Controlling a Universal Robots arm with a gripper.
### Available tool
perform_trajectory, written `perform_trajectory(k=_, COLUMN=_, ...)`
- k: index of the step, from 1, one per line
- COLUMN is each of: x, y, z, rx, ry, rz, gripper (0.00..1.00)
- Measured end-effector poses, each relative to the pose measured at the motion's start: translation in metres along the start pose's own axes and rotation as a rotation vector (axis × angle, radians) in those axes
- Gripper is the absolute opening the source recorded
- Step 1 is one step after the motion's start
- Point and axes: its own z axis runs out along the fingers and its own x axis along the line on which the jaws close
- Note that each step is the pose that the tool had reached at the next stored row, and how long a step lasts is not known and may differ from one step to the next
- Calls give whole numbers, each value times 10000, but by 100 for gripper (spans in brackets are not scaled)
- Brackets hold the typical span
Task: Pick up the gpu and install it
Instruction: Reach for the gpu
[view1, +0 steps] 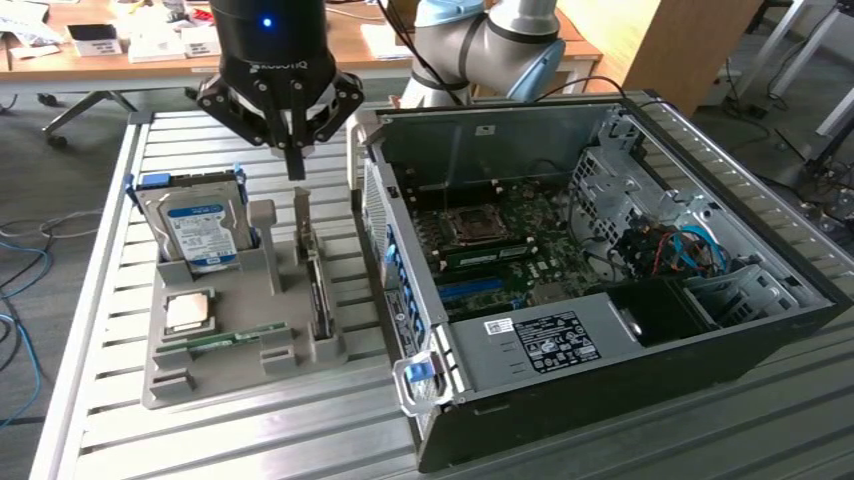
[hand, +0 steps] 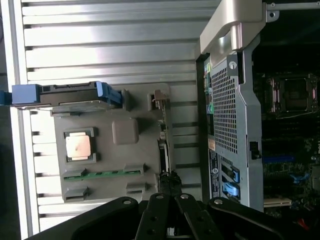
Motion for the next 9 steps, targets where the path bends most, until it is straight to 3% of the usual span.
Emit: perform_trajectory(k=9, x=-8, y=-49, z=0, rx=8, ry=0, rz=0, gripper=11)
